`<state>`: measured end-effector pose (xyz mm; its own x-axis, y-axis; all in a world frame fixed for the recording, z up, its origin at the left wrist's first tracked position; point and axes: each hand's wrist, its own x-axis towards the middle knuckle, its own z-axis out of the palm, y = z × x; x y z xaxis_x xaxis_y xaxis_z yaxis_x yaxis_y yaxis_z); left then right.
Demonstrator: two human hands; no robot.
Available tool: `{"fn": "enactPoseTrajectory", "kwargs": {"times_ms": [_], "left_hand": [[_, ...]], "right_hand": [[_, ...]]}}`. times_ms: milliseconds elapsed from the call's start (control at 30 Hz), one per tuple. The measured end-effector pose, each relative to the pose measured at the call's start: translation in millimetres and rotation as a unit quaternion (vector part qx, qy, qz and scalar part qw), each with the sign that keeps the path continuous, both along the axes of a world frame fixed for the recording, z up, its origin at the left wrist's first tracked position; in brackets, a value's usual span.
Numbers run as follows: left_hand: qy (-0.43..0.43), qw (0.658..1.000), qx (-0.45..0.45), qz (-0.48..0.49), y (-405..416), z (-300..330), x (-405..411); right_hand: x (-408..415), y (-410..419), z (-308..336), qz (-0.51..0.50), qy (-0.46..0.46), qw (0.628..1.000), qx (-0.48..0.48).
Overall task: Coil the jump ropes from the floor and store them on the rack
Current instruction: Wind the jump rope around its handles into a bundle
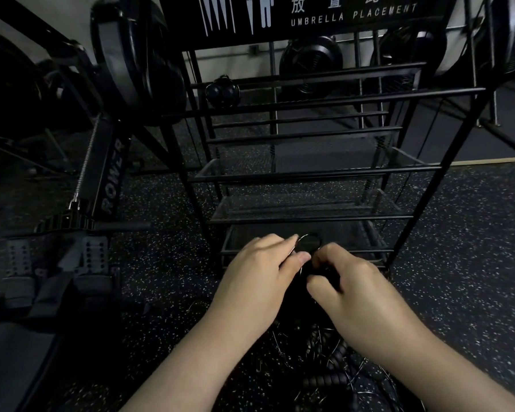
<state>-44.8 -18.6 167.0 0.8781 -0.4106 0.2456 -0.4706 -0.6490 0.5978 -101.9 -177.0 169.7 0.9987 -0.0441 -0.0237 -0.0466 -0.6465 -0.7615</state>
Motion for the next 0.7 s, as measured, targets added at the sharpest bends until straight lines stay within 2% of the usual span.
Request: {"fn": "enactPoseTrajectory", "kwargs": {"times_ms": [133,233,300,400,533,700], "left_hand": [[0.053,0.997,0.018,-0.047,7.6,8.3,3.3],[-0.009,0.992,0.108,-0.057,7.6,10.0,1.1],[-0.059,0.988,0.135,-0.041,5.0,8.0,-2.8],[-0.114,0.986,0.120,-0.017,2.7,2.6,-5.3],[-0.095,0.992,0.087,-0.015,3.3,3.7,-7.0],[-0.121,0.989,0.080,-0.027,3.8,-0.3,-2.5]], "right_hand": [[-0.3,-2.1,4.1,0.000,0.011,0.999,-0.038],[0.1,-0.9,4.5,0.005,0.013,0.999,-0.038],[0.3,0.4,3.7,0.010,0.015,0.999,-0.038],[2.4,0.3,2.5,0.008,0.014,1.000,-0.001],[5.3,-1.2,4.6,0.010,0.028,0.997,0.075],[9.0,-5.6,5.5,0.000,0.042,0.991,0.130]]}}
